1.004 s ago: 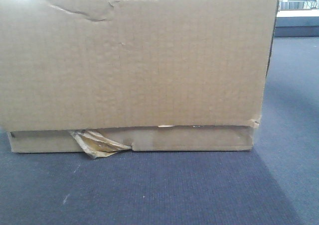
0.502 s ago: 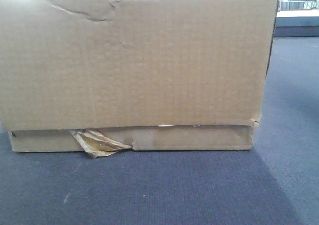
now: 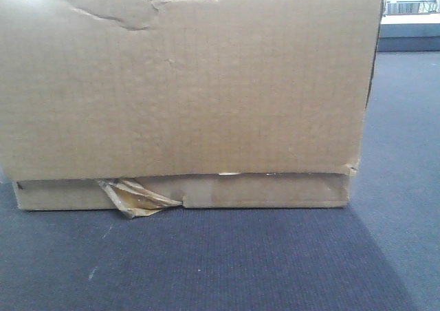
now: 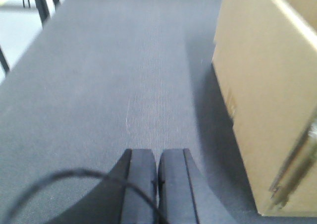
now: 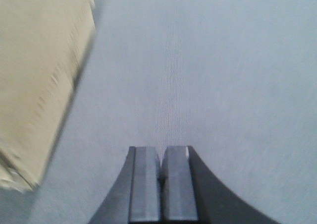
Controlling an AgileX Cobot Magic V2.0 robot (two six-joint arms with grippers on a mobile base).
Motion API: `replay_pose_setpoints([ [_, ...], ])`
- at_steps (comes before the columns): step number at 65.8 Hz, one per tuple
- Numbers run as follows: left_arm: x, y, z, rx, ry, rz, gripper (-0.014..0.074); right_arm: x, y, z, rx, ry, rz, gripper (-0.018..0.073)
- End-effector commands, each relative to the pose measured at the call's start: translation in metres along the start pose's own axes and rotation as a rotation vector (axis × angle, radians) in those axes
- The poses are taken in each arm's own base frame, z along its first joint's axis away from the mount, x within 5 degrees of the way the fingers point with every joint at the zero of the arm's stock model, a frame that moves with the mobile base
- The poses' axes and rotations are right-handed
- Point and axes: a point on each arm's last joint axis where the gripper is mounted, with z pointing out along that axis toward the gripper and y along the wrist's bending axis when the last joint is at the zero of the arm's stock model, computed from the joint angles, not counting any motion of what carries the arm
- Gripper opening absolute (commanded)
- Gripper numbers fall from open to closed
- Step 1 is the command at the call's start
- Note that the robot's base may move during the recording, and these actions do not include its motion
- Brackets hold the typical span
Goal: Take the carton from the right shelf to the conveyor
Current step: 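Open both grippers and withdraw them from the carton's sides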
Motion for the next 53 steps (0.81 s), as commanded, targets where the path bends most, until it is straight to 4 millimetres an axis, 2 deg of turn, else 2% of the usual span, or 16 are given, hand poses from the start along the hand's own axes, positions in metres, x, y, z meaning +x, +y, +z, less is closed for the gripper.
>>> replay_pose_setpoints([
  [1, -0.004, 0.001, -0.014, 0.019, -0.127, -0.017, 0.0014, 0.005, -0.001, -0.023, 0.003, -0.157, -0.013, -0.0075],
  [9, -0.007, 0.002, -0.029, 0.023, -0.23, -0.009, 0.0014, 0.011, -0.002, -0.051, -0.005, -0.325, -0.012, -0.0075],
  [19, -0.007, 0.004, -0.04, 0.025, -0.289, -0.017, 0.0014, 0.016, -0.002, -0.074, -0.011, -0.458, -0.011, -0.0075],
  [53, -0.007, 0.004, -0.044, 0.026, -0.311, -0.019, 0.0014, 0.015, -0.002, -0.074, -0.012, -0.466, -0.011, -0.0075],
])
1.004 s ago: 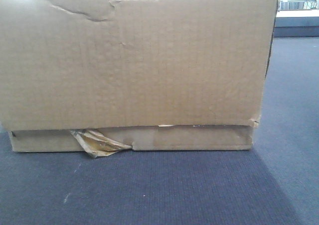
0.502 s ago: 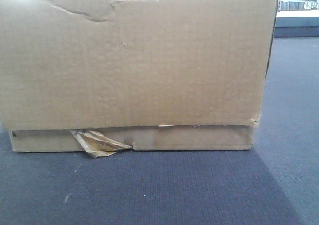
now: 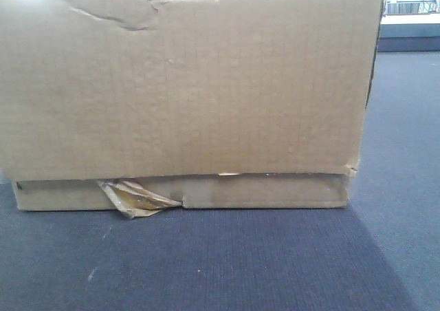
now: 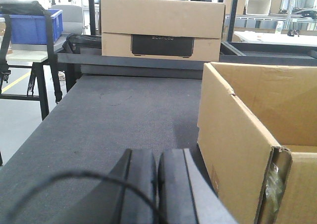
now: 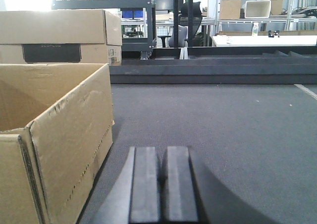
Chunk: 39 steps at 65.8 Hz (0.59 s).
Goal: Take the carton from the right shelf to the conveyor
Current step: 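Open both grippers and withdraw them from the carton's sides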
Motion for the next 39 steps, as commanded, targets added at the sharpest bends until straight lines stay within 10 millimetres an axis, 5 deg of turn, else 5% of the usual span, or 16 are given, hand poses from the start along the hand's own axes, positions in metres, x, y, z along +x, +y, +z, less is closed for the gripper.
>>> replay_pose_setpoints([
  [1, -0.0013, -0.0002, -0.0003, 0.001, -0.021, 0.0, 0.0014, -0.0014, -0.0004, -0.0005, 0.008, -0.028, -0.014, -0.0075],
  [29, -0.002, -0.0018, -0.0018, 0.02, -0.026, -0.027, 0.0014, -0.0014, -0.0004, -0.0005, 0.008, -0.028, -0.014, -0.0075],
  [39, 0.005, -0.0047, -0.0069, 0.028, -0.034, 0.112, 0.0014, -0.0014, -0.0004, -0.0005, 0.008, -0.028, -0.014, -0.0075],
])
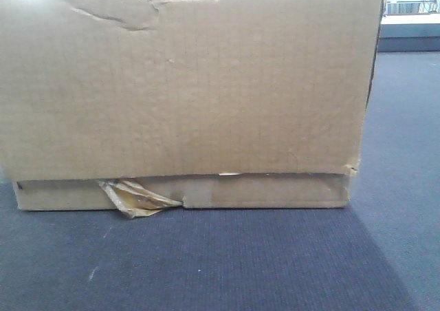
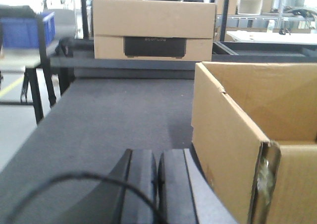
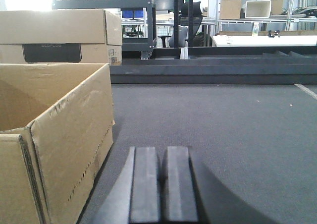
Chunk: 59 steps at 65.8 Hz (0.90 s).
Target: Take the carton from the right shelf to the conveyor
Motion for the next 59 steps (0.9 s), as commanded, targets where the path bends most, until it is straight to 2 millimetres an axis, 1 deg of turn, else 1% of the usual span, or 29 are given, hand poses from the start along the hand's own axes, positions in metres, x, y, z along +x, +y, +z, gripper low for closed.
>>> replay_pose_setpoints([
  [1, 0.004, -0.002, -0.003, 0.001, -0.026, 0.071, 0.0014, -0.002, 0.0, -0.001, 0.008, -0.028, -0.014, -0.0075],
  [10, 0.027, -0.002, -0.004, -0.063, -0.023, 0.042, 0.0014, -0.002, 0.0, -0.001, 0.008, -0.028, -0.014, -0.0075],
  [16, 0.047, -0.001, 0.004, -0.086, -0.011, 0.031, 0.0014, -0.002, 0.0, -0.001, 0.008, -0.028, -0.014, -0.0075],
  [29, 0.086, -0.001, 0.017, -0.085, -0.09, 0.035, 0.0014, -0.002, 0.0, -0.001, 0.008, -0.03, -0.014, -0.0075],
  [32, 0.083, -0.001, 0.017, -0.086, -0.146, 0.038, 0.0014, -0.002, 0.0, -0.001, 0.008, -0.03, -0.014, -0.0075],
  [36, 0.088, -0.001, 0.017, -0.083, -0.088, 0.035, 0.0014, -0.002, 0.0, -0.001, 0.008, -0.028, -0.014, -0.0075],
  [59, 0.092, -0.003, 0.018, -0.054, -0.047, 0.033, 0.0014, -0.002, 0.0, -0.001, 0.008, -0.028, -0.014, -0.0075],
])
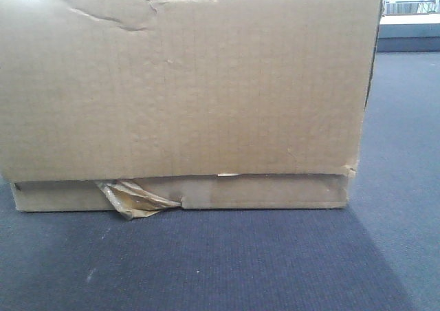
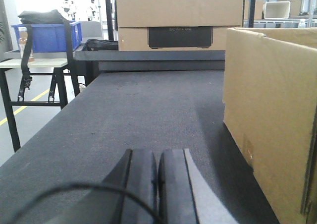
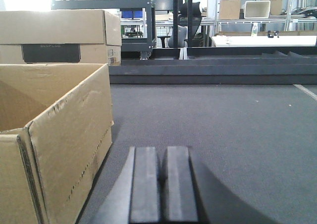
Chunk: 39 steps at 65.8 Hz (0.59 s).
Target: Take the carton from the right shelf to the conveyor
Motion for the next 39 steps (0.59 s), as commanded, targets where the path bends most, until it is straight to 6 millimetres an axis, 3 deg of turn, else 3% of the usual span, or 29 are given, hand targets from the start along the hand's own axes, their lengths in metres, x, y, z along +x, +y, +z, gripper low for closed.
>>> replay_pose_setpoints([
  [1, -0.0012, -0.0004, -0.0005, 0.008, -0.008, -0.002, 0.0014, -0.0024, -0.0004, -0.0009, 0.008, -0.029, -0.014, -0.0075],
  [39, -0.0018, -0.0004, -0.0005, 0.008, -0.015, 0.001, 0.0014, -0.0024, -0.0004, -0.0009, 0.008, -0.029, -0.014, -0.0075],
])
